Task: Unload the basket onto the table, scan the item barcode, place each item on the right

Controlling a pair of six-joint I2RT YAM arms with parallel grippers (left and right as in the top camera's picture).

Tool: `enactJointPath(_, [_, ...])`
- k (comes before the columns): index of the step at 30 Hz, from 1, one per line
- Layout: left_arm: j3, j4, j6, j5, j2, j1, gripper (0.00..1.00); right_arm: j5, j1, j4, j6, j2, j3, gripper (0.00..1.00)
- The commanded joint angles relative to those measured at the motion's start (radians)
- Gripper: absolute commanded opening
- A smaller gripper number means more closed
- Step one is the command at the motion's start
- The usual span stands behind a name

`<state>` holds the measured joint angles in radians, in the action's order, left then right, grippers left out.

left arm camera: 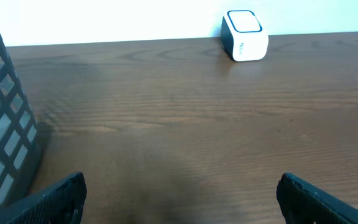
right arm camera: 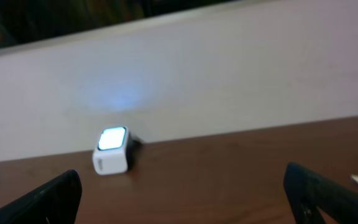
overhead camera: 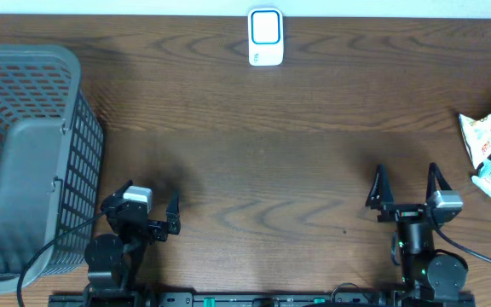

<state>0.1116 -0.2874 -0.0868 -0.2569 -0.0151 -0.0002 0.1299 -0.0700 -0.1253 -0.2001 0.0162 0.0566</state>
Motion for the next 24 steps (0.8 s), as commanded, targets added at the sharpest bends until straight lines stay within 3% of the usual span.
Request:
enactJointPath(1, [-0.016,-0.019,-0.014,-0.005,0.005,0.006,0.98,-0.039,-0.008,0.008,0.016,-0.011,-0.051,0.99])
enactJointPath(9, [-0.016,-0.019,-0.014,-0.005,0.005,0.006,0.98,-0.106,-0.008,0.188,0.015,-0.011,-0.051,0.99])
enactJointPath(15, [-0.016,-0.019,-0.014,-0.005,0.005,0.006,0.98,-0.105,-0.008,0.2,0.015,-0.011,-0.051,0.99])
enactJointPath(21, [-0.016,-0.019,-0.014,-0.005,0.005,0.006,0.98,-0.094,-0.008,0.2,0.176,-0.011,-0.051,0.99])
enactJointPath(24, [-0.016,-0.019,-0.014,-0.005,0.005,0.006,0.98,-0.094,-0.008,0.2,0.19,-0.011,-0.051,0.99])
